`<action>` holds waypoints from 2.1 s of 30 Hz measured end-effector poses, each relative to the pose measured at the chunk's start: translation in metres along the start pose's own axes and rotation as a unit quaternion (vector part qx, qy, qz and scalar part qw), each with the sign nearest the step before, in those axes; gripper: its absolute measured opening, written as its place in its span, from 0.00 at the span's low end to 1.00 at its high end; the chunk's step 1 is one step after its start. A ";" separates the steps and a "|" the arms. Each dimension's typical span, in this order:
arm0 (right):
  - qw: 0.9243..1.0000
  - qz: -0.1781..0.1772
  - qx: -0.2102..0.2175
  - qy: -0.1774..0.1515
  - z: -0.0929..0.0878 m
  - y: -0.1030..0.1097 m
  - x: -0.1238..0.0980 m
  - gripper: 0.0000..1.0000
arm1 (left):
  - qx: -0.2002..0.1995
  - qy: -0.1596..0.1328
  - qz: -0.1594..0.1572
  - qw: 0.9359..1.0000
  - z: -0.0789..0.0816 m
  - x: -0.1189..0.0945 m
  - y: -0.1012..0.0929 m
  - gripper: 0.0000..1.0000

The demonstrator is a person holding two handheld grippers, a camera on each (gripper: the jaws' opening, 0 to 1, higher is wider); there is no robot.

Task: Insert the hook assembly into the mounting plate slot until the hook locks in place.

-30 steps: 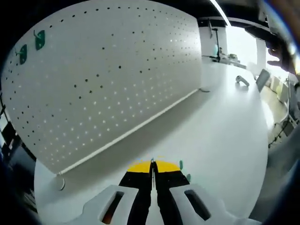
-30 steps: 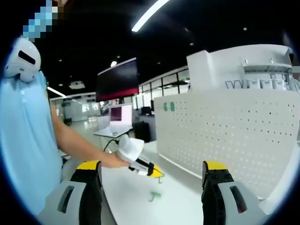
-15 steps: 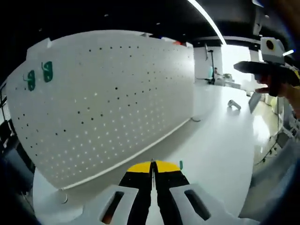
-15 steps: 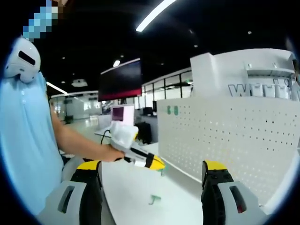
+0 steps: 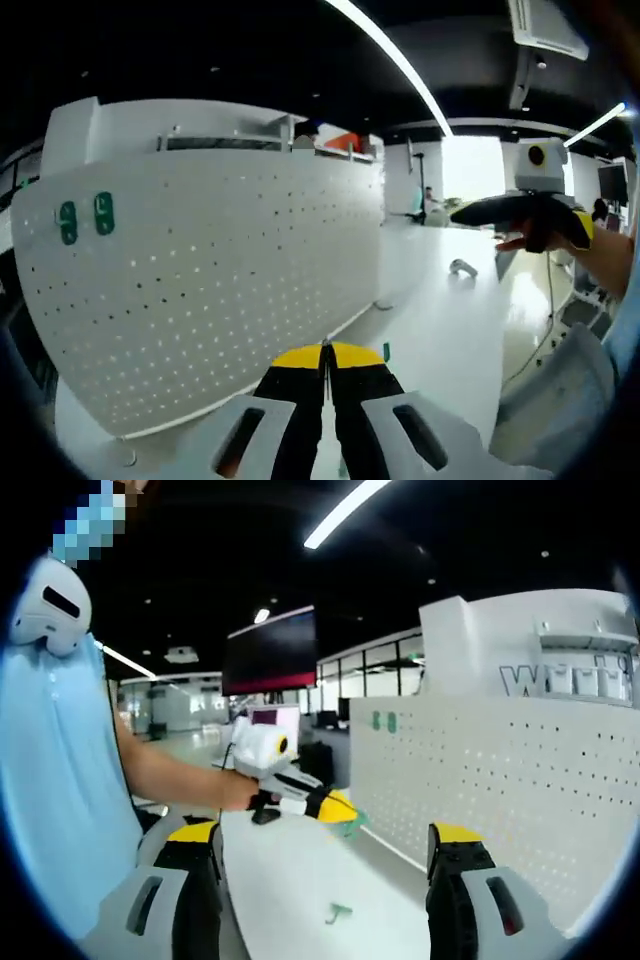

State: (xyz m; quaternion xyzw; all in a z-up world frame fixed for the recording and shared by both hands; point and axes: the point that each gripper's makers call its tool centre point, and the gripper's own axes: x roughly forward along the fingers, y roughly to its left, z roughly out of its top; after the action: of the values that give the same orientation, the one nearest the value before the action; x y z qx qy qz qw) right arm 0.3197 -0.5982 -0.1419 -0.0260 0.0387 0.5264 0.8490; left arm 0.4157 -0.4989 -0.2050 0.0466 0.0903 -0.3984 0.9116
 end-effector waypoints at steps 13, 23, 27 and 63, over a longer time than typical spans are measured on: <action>1.000 0.019 -0.009 0.000 0.007 0.009 0.003 0.80 | 0.006 -0.059 -0.101 0.993 0.027 -0.018 -0.024 0.01; 0.999 0.041 -0.016 -0.001 0.010 0.020 0.008 0.68 | -0.005 -0.100 -0.161 0.982 0.045 -0.031 -0.042 0.01; 0.998 0.055 -0.015 -0.004 0.012 0.025 0.010 0.61 | -0.017 -0.120 -0.179 0.976 0.053 -0.037 -0.048 0.01; 0.980 0.169 0.029 -0.103 0.051 0.060 0.031 0.13 | -0.083 -0.219 -0.269 0.934 0.095 -0.057 -0.086 0.01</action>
State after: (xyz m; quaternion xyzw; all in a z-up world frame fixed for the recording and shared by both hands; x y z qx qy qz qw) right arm 0.2818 -0.5399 -0.0946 0.0595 -0.0297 0.6609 0.7476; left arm 0.3265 -0.5316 -0.1016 -0.1436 -0.0697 -0.6205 0.7678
